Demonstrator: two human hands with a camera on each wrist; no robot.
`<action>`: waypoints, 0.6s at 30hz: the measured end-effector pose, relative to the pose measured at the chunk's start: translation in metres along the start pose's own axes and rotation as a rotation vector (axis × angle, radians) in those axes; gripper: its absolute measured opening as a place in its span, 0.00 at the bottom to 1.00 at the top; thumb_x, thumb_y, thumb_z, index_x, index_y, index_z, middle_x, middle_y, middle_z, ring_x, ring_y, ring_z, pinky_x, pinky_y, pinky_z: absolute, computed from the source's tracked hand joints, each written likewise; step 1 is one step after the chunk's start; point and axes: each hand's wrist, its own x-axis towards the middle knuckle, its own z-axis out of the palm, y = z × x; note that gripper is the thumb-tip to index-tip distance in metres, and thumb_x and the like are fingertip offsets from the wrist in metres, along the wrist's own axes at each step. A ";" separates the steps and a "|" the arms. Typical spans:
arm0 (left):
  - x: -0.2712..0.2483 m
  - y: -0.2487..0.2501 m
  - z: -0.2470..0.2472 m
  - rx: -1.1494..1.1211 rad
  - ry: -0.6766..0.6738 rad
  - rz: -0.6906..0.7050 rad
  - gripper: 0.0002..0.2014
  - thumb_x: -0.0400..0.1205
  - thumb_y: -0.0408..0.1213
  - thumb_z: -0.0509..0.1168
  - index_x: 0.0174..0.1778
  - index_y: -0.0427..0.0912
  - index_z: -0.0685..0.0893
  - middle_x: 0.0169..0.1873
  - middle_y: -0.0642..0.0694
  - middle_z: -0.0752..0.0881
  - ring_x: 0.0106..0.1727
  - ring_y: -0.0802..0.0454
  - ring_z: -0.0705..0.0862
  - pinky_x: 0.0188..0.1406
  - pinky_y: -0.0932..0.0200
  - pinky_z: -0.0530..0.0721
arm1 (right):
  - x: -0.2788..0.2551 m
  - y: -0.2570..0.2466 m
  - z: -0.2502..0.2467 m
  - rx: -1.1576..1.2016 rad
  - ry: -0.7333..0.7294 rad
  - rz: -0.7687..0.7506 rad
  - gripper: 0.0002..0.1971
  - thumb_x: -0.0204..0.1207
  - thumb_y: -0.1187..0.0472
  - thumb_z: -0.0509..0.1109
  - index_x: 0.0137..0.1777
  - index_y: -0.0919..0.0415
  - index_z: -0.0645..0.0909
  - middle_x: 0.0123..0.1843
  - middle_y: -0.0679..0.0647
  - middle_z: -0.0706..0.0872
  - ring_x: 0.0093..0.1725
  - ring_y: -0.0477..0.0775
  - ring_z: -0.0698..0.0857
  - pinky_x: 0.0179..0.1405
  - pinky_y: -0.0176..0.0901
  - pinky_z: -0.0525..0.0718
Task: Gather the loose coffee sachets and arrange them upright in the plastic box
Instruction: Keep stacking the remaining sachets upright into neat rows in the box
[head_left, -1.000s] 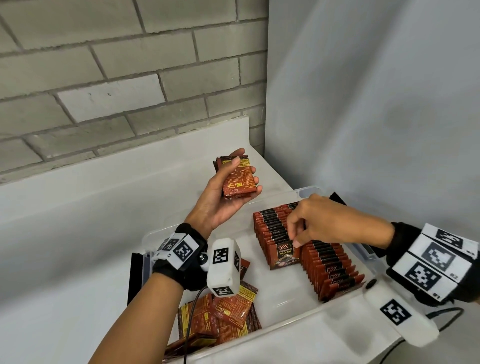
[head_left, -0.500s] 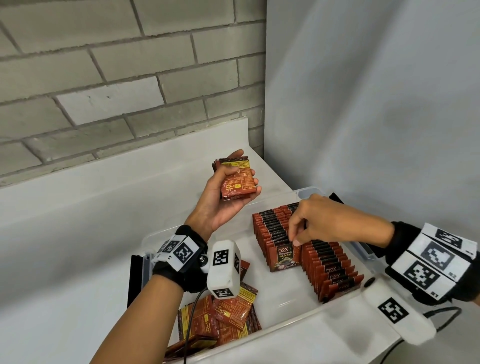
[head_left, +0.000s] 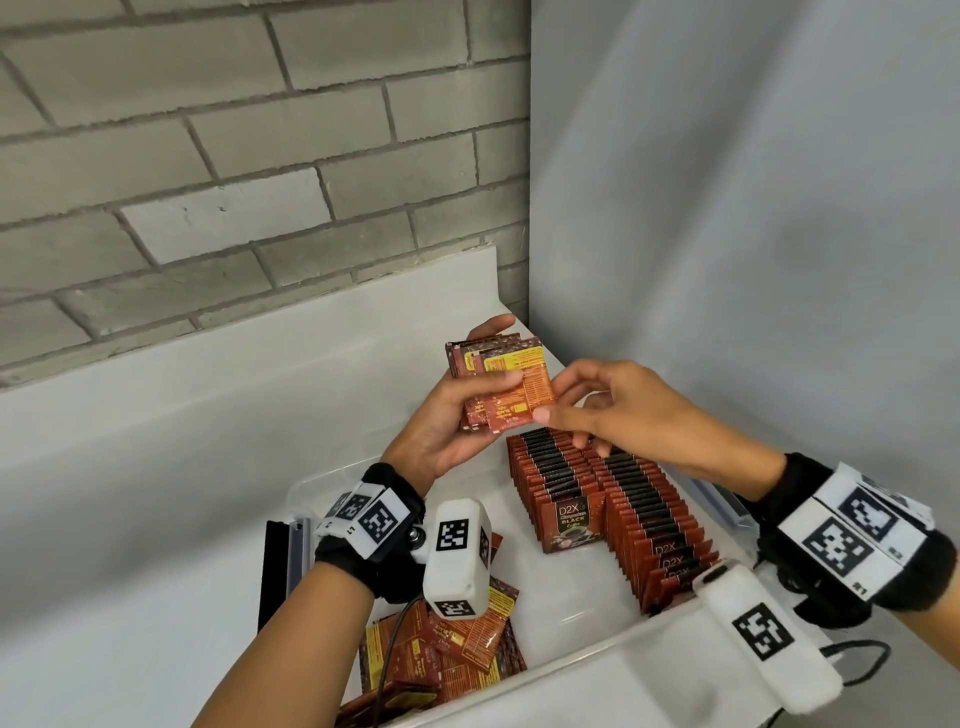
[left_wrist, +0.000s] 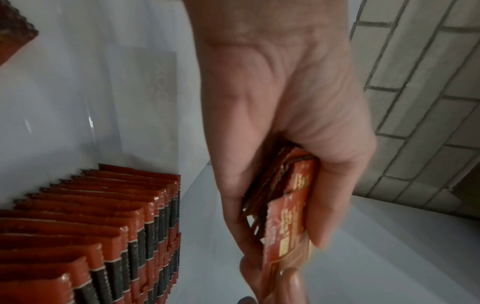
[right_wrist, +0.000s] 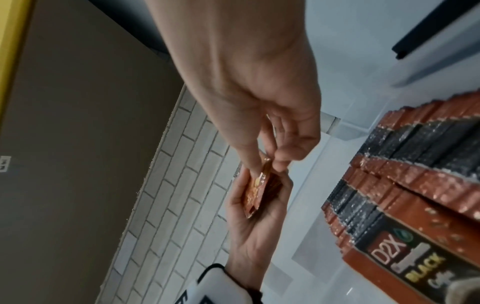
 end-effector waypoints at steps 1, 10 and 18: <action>0.000 -0.001 0.000 0.010 -0.008 -0.007 0.36 0.60 0.27 0.82 0.65 0.47 0.81 0.51 0.41 0.88 0.54 0.44 0.87 0.51 0.48 0.87 | 0.001 0.000 0.002 0.029 0.028 -0.001 0.10 0.72 0.55 0.76 0.51 0.56 0.82 0.45 0.50 0.87 0.32 0.46 0.84 0.30 0.36 0.82; 0.002 -0.001 0.002 -0.011 0.128 -0.120 0.41 0.51 0.50 0.87 0.59 0.40 0.85 0.49 0.37 0.88 0.47 0.46 0.89 0.48 0.50 0.89 | 0.000 -0.008 -0.002 0.362 0.271 -0.133 0.08 0.71 0.66 0.76 0.47 0.60 0.81 0.48 0.54 0.89 0.45 0.53 0.91 0.49 0.45 0.89; 0.001 -0.001 0.004 -0.106 0.046 -0.116 0.39 0.56 0.45 0.87 0.64 0.45 0.81 0.55 0.37 0.87 0.51 0.41 0.88 0.50 0.44 0.88 | -0.001 0.002 -0.003 0.182 0.357 -0.220 0.07 0.70 0.67 0.78 0.45 0.60 0.84 0.49 0.52 0.90 0.49 0.42 0.89 0.53 0.34 0.82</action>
